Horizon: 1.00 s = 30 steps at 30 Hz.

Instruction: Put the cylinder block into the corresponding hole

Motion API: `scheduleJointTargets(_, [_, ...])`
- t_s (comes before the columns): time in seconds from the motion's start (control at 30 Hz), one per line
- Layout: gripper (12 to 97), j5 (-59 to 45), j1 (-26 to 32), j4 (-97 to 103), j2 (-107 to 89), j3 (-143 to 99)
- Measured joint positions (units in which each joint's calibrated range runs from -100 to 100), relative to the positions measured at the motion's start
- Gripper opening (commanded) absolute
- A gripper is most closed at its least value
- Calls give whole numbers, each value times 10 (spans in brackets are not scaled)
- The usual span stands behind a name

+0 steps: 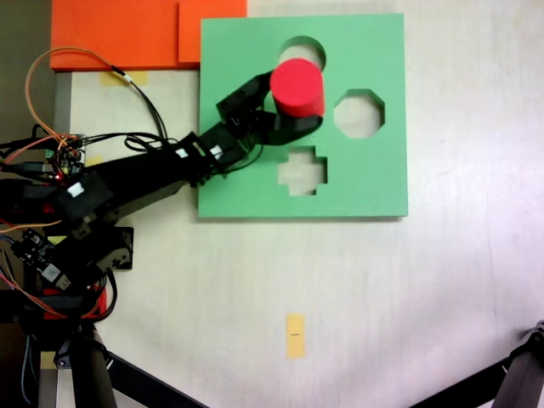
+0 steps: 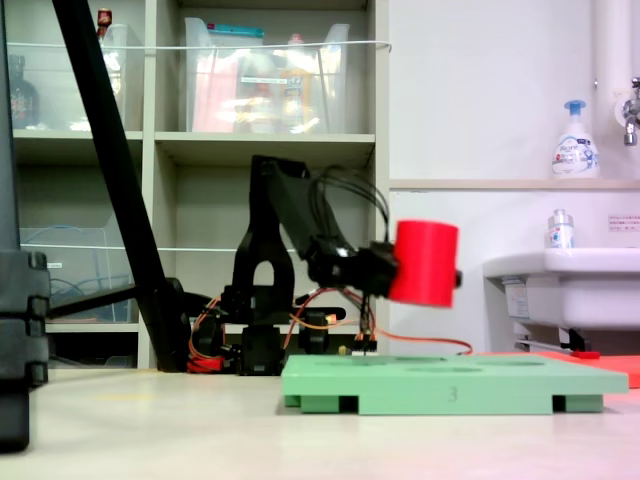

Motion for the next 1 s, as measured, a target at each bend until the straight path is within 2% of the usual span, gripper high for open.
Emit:
scheduleJointTargets(0.33, [257, 0, 39, 0, 168, 116])
scheduleJointTargets(1.0, [260, 0, 50, -5, 330, 208])
